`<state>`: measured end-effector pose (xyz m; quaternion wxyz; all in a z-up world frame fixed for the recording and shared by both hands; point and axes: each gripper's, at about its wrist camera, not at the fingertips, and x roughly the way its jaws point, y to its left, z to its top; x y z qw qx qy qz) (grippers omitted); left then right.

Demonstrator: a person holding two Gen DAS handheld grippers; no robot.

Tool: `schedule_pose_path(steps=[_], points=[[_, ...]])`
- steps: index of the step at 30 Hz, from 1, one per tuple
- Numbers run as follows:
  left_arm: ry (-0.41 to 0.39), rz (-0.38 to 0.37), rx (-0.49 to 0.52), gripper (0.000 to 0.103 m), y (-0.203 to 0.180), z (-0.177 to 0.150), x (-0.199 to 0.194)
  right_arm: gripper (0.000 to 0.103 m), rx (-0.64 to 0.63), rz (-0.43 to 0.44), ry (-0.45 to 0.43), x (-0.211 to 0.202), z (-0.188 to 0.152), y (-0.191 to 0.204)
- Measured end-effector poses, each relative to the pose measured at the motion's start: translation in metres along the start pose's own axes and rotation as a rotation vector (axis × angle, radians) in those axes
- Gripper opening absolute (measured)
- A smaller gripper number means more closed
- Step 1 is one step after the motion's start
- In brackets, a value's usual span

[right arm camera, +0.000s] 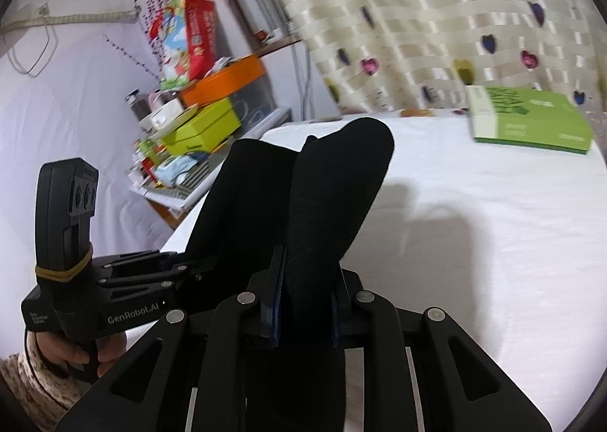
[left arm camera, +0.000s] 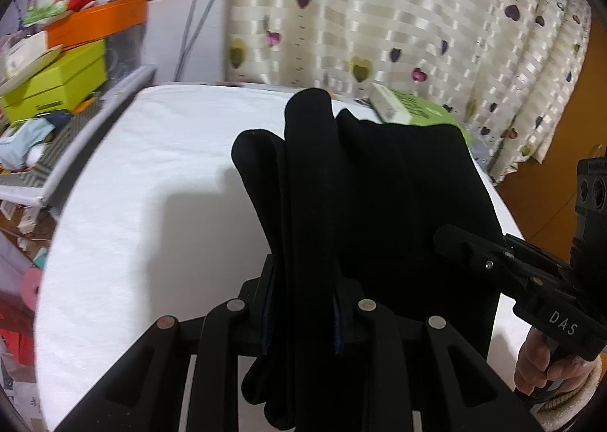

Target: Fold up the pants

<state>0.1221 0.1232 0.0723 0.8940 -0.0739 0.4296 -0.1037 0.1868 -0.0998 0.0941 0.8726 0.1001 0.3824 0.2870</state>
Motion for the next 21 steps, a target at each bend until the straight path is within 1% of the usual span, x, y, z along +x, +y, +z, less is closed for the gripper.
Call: schedule_pose_path(steps=[4, 10, 18, 21], points=[[0.013, -0.037, 0.018, 0.025, -0.027, 0.005, 0.01, 0.019, 0.013, -0.032, -0.014, -0.015, 0.002, -0.018], [0.025, -0.07, 0.04, 0.025, -0.059, 0.011, 0.02, 0.019, 0.036, -0.062, -0.024, -0.03, 0.002, -0.043], [0.053, -0.103, 0.043, 0.025, -0.087, 0.017, 0.039, 0.019, 0.054, -0.097, -0.021, -0.037, 0.007, -0.074], [0.061, -0.107, 0.047, 0.025, -0.096, 0.02, 0.048, 0.019, 0.081, -0.103, -0.02, -0.036, 0.008, -0.09]])
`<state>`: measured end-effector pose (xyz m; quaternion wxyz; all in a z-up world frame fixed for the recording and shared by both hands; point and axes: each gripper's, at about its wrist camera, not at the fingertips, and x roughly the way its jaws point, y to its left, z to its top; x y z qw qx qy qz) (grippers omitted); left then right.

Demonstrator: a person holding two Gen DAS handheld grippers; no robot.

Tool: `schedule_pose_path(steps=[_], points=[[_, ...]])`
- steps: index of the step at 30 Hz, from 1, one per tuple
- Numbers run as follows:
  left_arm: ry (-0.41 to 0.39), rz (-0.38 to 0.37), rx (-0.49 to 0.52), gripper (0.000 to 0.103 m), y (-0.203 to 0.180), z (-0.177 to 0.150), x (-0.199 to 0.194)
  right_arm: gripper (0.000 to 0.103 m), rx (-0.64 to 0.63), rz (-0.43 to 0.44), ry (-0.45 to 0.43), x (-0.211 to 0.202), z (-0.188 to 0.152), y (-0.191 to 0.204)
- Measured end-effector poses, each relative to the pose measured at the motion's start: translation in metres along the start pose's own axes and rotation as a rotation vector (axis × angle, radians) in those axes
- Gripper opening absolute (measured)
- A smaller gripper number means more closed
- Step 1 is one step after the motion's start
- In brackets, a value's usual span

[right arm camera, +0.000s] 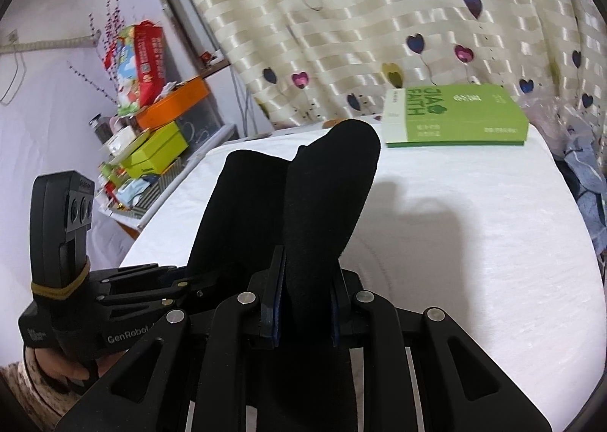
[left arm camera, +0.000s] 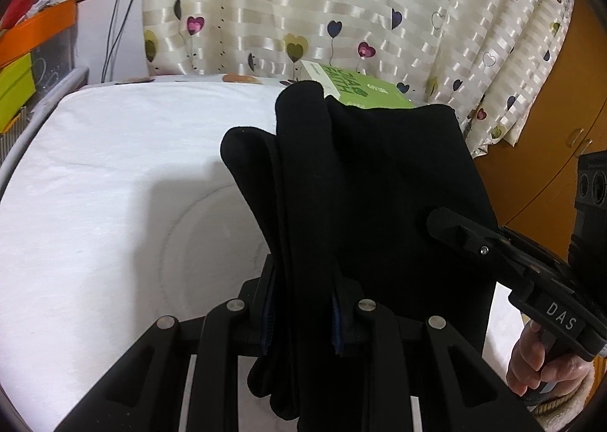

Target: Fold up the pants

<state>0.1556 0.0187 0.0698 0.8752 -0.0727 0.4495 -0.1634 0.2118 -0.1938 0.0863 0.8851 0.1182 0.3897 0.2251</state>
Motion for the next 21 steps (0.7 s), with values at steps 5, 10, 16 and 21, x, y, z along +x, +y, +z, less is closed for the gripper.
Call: schedule_pose_path(steps=[5, 10, 16, 21], points=[[0.018, -0.004, 0.014, 0.025, -0.006, 0.004, 0.019, 0.019, 0.021, -0.016, 0.027, 0.012, -0.001, -0.019], [0.046, 0.017, 0.021, 0.025, -0.005, 0.007, 0.033, 0.019, 0.054, -0.013, 0.035, 0.022, -0.001, -0.034], [0.063, 0.034, 0.04, 0.027, -0.002, 0.009, 0.041, 0.019, 0.073, -0.03, 0.048, 0.028, -0.005, -0.049], [0.067, 0.045, 0.048, 0.032, 0.001, 0.009, 0.045, 0.019, 0.087, -0.036, 0.064, 0.033, -0.009, -0.057]])
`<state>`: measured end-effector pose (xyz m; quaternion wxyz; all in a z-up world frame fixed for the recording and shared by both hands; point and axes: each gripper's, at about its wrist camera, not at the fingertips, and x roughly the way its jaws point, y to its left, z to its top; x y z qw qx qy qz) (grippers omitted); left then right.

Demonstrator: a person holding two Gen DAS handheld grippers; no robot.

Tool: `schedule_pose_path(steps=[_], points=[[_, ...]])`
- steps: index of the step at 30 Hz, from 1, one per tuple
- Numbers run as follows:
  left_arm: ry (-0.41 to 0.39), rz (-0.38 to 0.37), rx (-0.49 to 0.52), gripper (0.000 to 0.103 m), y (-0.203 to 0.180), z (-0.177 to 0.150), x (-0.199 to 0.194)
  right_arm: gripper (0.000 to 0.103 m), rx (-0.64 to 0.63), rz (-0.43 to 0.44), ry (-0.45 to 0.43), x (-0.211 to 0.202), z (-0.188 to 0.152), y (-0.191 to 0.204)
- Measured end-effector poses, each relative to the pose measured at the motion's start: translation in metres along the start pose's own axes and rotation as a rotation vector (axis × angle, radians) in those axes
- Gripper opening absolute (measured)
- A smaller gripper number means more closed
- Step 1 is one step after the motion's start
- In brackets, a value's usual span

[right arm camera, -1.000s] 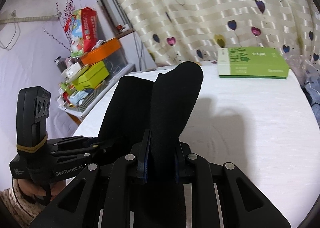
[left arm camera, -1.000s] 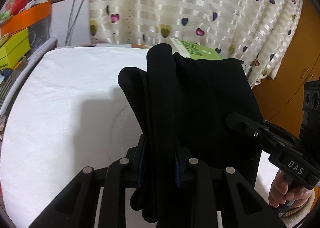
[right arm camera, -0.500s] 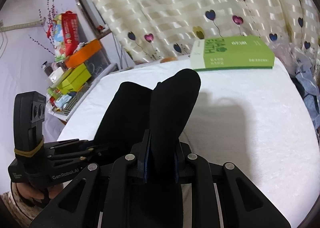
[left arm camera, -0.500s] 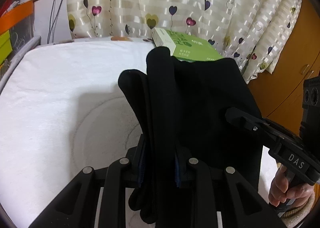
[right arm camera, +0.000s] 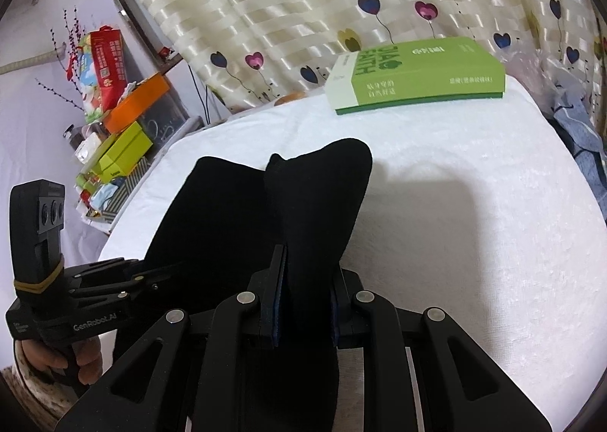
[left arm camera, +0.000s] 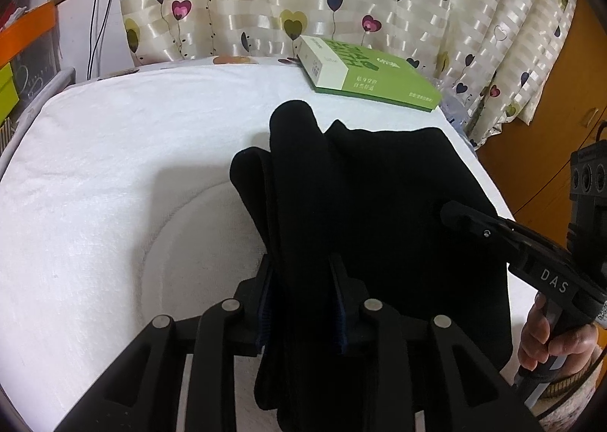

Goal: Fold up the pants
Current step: 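Open both grippers and withdraw them from the folded pants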

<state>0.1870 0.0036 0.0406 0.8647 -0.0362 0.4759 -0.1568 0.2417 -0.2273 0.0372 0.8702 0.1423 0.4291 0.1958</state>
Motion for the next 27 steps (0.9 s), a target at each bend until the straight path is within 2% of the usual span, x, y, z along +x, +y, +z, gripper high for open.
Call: schedule_pose_path(steps=[6, 8, 17, 19, 27], points=[[0.002, 0.008, 0.013, 0.043, 0.004, -0.001, 0.005, 0.025, -0.013, -0.034, 0.019, 0.007, -0.004, -0.003], [-0.008, 0.029, 0.033, 0.052, 0.003, -0.003, 0.005, 0.027, -0.019, -0.051, 0.018, 0.008, -0.006, -0.003], [-0.023, 0.041, 0.02, 0.063, 0.01, -0.006, 0.008, 0.036, -0.083, -0.143, 0.007, 0.009, -0.011, 0.004], [-0.026, 0.039, 0.015, 0.064, 0.012, -0.006, 0.008, 0.039, -0.091, -0.17, 0.007, 0.009, -0.012, 0.006], [-0.041, 0.056, 0.002, 0.065, 0.015, -0.008, 0.004, 0.04, -0.138, -0.257, -0.013, 0.002, -0.014, 0.017]])
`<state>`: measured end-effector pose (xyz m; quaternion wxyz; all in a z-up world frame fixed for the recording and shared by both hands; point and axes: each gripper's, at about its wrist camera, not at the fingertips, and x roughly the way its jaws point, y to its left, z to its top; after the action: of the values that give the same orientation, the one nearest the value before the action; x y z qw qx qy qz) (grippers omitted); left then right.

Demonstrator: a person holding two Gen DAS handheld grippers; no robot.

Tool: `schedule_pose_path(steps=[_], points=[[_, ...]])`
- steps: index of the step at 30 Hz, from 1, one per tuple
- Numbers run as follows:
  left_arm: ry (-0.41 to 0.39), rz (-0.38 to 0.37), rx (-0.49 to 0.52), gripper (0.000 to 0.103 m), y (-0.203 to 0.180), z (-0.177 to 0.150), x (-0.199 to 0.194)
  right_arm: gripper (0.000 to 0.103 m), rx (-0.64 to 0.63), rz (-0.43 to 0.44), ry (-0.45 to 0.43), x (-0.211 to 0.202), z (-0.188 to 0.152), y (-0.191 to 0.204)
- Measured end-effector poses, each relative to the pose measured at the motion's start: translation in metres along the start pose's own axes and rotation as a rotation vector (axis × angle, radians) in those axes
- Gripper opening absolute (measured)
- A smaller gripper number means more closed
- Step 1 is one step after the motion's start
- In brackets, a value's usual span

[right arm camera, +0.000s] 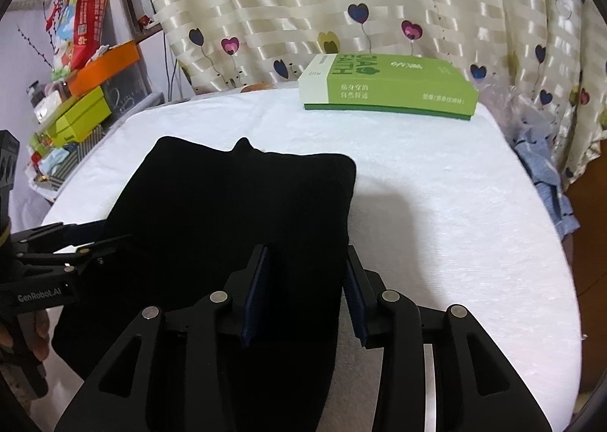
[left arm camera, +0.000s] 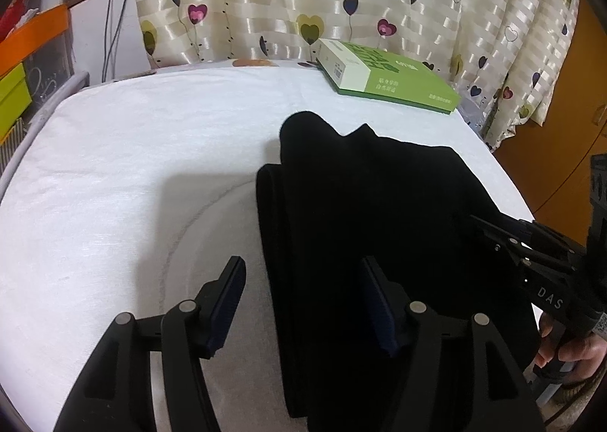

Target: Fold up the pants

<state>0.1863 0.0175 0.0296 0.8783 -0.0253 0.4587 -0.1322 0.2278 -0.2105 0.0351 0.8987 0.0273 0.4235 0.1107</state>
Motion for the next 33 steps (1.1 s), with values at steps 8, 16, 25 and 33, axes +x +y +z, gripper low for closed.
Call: schedule_pose_path(steps=[8, 16, 25, 33], points=[[-0.029, 0.05, -0.034, 0.065, 0.007, -0.003, -0.015, 0.04, 0.001, -0.071, -0.055, -0.028, -0.003, 0.002], [-0.068, 0.102, -0.07, 0.065, 0.01, -0.015, -0.045, 0.049, 0.025, -0.048, -0.106, -0.067, -0.014, 0.007], [-0.117, 0.129, -0.039, 0.065, -0.005, -0.052, -0.082, 0.049, 0.021, -0.027, -0.091, -0.091, -0.051, 0.023], [-0.124, 0.135, 0.006, 0.065, -0.028, -0.093, -0.093, 0.049, 0.004, -0.033, -0.077, -0.108, -0.09, 0.038]])
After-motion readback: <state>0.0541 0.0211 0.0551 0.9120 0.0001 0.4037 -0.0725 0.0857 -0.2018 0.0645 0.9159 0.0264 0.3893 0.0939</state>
